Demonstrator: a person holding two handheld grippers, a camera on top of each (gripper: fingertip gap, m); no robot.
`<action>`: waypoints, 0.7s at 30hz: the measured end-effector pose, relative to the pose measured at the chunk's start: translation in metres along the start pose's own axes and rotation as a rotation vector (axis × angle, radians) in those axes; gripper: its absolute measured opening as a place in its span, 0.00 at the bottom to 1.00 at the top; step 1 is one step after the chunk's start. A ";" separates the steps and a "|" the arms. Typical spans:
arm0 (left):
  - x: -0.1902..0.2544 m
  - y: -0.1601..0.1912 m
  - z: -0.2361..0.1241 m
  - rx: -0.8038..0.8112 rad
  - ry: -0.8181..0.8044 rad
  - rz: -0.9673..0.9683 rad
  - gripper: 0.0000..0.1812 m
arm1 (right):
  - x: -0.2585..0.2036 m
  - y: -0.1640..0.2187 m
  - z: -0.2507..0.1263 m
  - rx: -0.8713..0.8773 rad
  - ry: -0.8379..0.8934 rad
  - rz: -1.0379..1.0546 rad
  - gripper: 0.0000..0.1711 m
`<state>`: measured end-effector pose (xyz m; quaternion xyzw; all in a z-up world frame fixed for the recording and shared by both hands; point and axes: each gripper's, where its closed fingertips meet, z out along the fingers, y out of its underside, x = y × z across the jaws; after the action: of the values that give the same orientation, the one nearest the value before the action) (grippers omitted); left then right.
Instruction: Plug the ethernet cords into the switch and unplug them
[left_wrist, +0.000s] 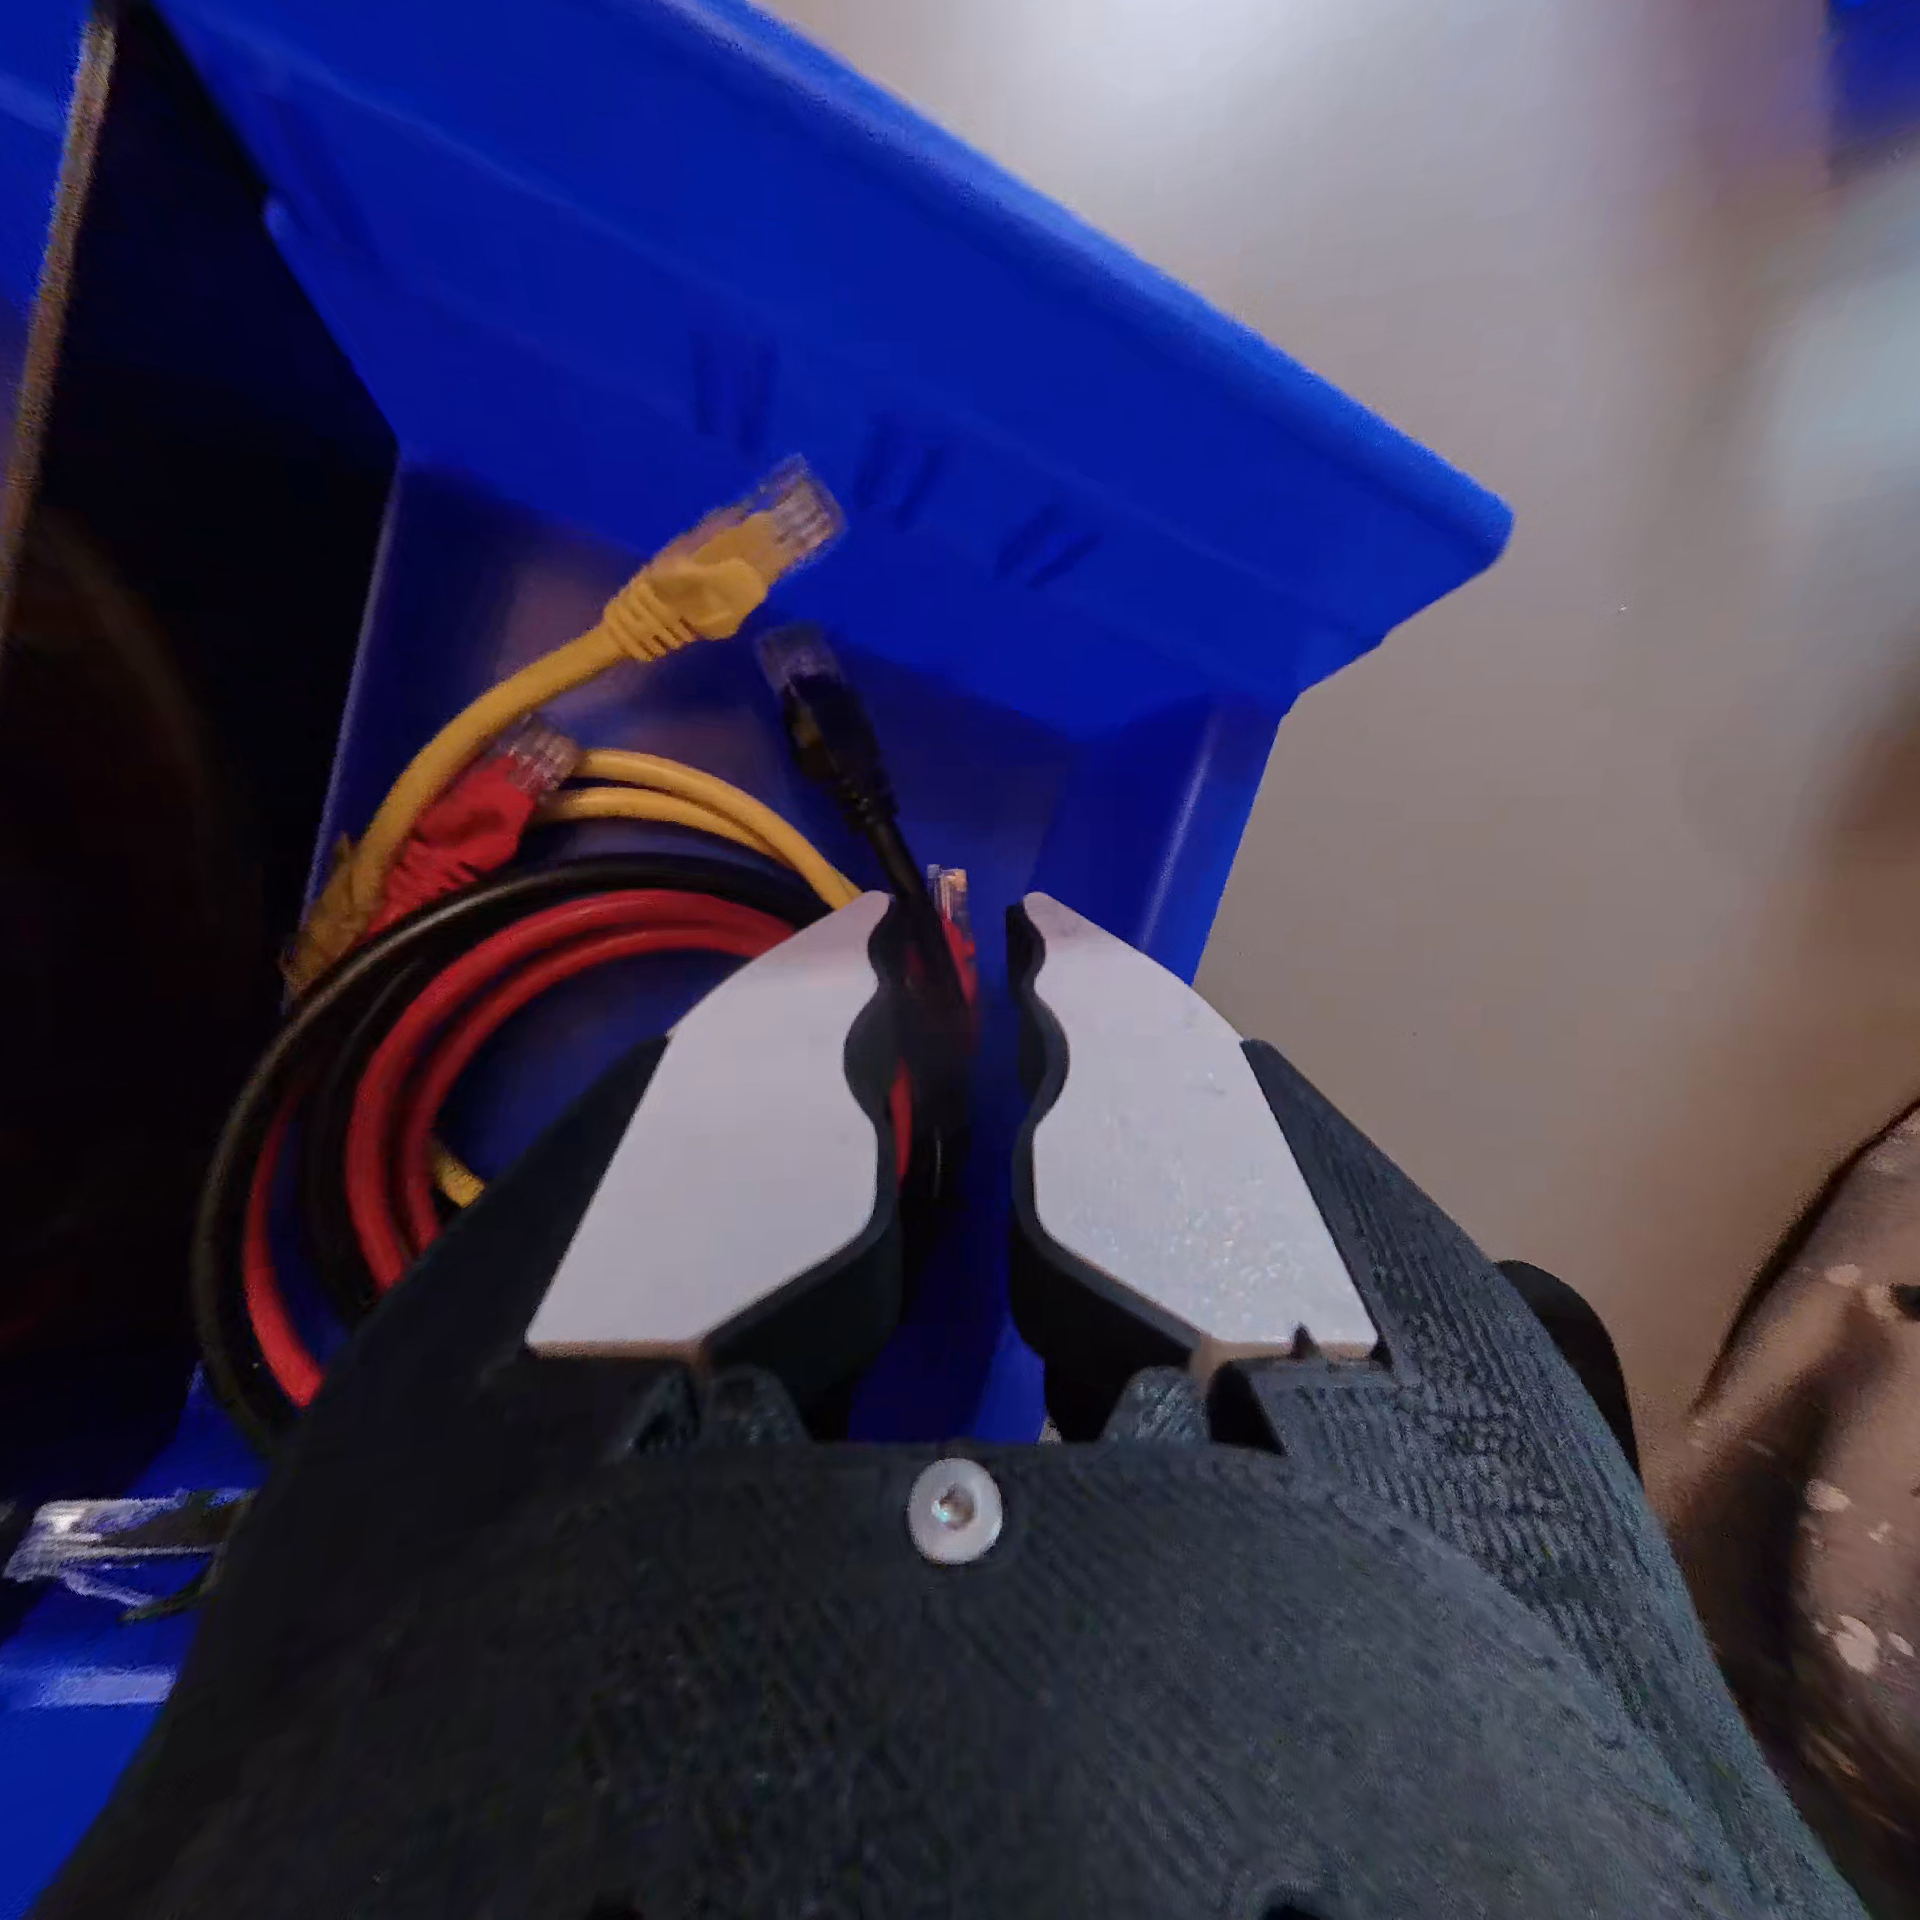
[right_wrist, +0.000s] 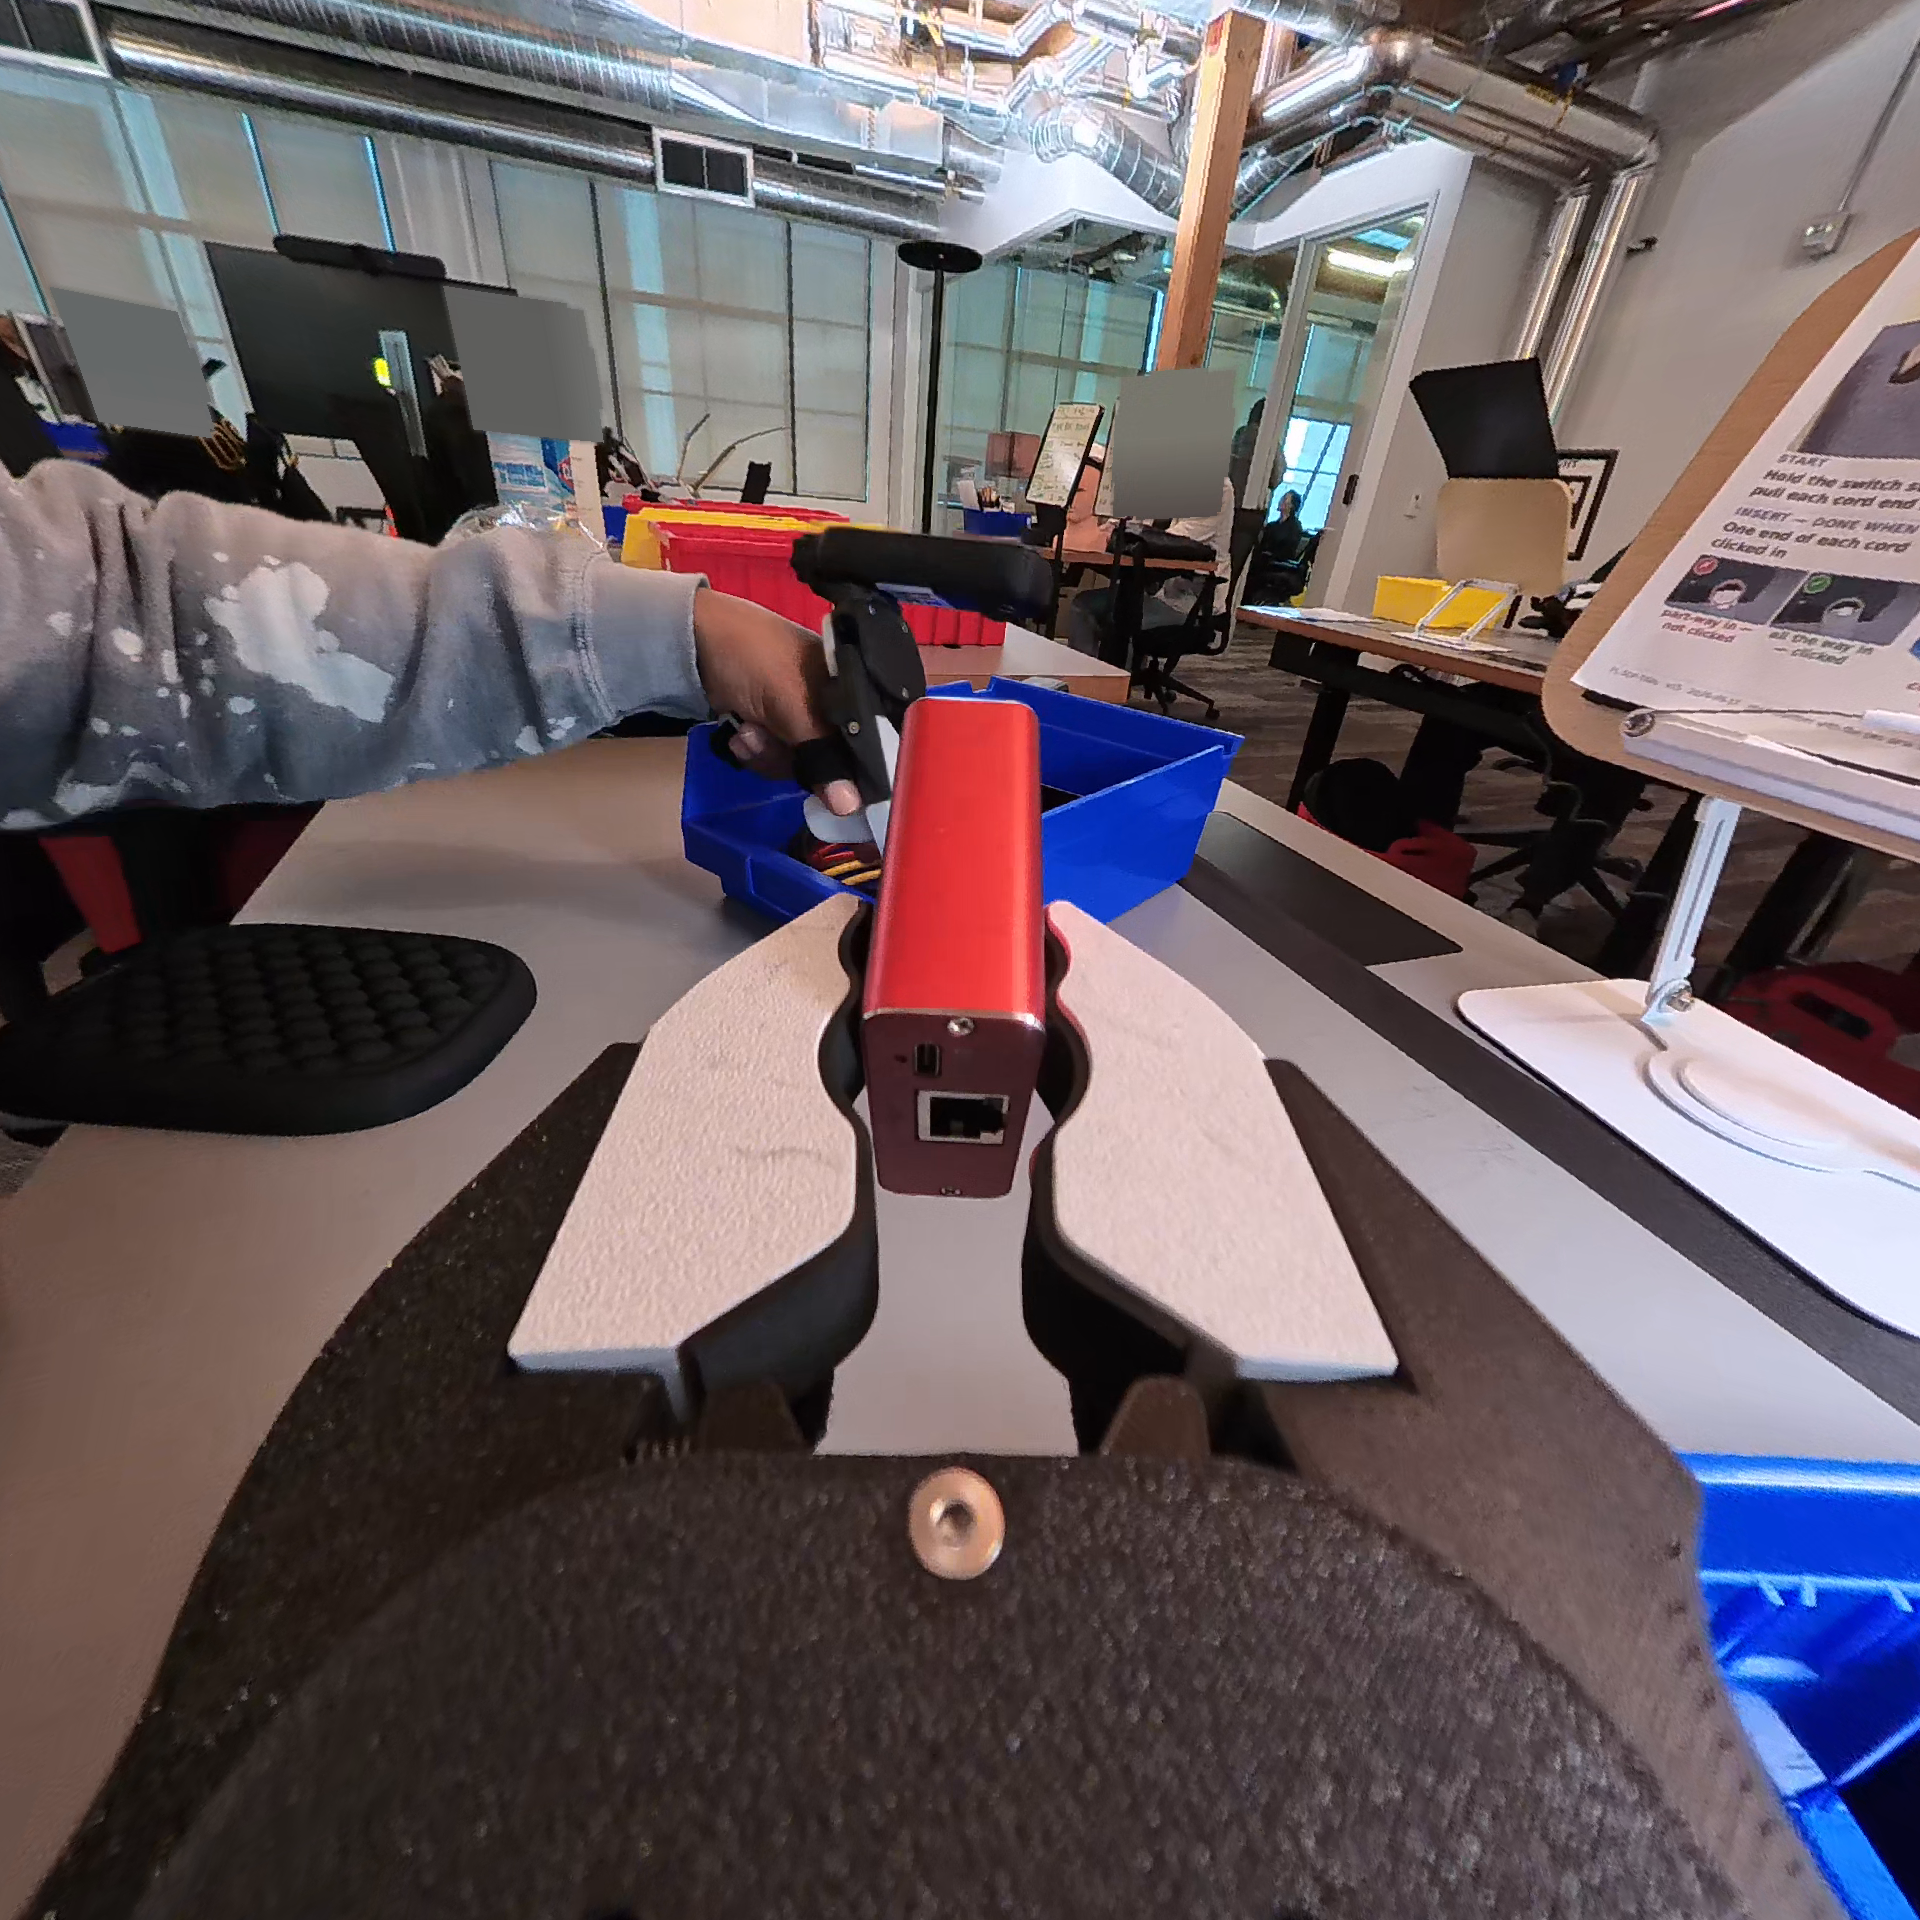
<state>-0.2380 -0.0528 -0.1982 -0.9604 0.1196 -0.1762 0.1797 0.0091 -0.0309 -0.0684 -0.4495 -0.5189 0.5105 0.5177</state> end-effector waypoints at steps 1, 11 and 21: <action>-0.003 0.000 0.002 -0.011 0.008 -0.017 0.10 | 0.001 0.000 -0.001 -0.001 0.002 0.001 0.16; -0.014 -0.004 0.022 -0.157 -0.045 -0.032 0.11 | 0.007 0.006 -0.003 -0.007 0.002 0.030 0.16; -0.009 -0.006 0.031 -0.158 0.079 -0.127 0.08 | 0.008 0.005 -0.004 0.000 -0.003 0.045 0.16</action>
<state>-0.2336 -0.0356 -0.2256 -0.9695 0.0788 -0.2152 0.0869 0.0126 -0.0219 -0.0729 -0.4604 -0.5092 0.5228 0.5054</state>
